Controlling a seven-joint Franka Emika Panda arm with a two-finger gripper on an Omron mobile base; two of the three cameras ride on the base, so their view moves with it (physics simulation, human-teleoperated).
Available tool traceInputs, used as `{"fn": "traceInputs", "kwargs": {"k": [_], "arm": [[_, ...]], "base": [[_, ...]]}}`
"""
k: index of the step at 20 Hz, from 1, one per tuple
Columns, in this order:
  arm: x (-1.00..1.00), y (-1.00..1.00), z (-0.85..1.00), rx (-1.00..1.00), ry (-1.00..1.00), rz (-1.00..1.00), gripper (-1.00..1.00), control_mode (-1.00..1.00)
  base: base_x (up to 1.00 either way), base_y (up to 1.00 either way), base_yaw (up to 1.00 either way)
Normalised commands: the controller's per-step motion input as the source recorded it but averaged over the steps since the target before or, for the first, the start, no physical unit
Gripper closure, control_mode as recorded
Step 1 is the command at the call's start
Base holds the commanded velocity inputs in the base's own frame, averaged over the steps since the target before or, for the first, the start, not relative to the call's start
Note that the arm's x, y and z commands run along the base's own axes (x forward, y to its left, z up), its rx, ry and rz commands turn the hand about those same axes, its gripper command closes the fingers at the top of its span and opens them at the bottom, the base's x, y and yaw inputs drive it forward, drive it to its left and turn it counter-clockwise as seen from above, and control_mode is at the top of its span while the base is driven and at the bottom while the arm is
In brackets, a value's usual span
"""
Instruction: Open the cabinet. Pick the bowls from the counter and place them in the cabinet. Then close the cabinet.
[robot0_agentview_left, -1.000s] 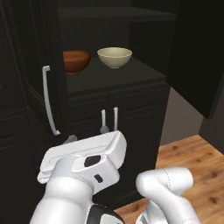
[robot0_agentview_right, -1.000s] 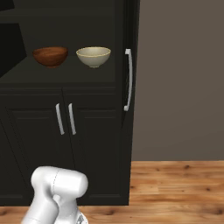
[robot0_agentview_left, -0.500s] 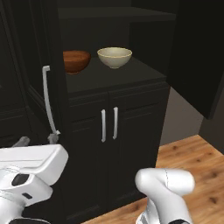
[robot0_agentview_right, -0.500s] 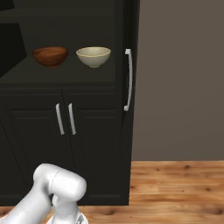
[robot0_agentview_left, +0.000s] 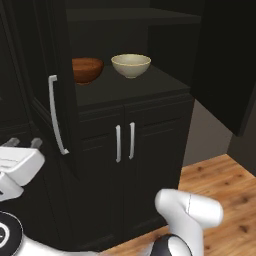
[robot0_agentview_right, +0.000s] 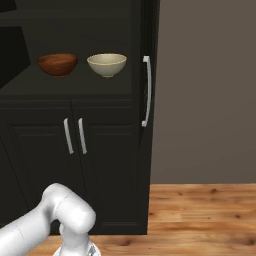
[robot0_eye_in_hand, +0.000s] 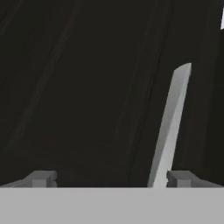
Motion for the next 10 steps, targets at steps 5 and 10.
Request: {"fn": "traceInputs", "kwargs": {"k": [5,10], "arm": [[0.86,0.0,-0.19,0.0,0.0,0.0,-1.0,-1.0],[0.52,-0.2,-0.04,0.01,0.0,0.02,-1.0,-1.0]], "base": [[0.0,0.0,0.0],[0.0,0.0,0.0]]}}
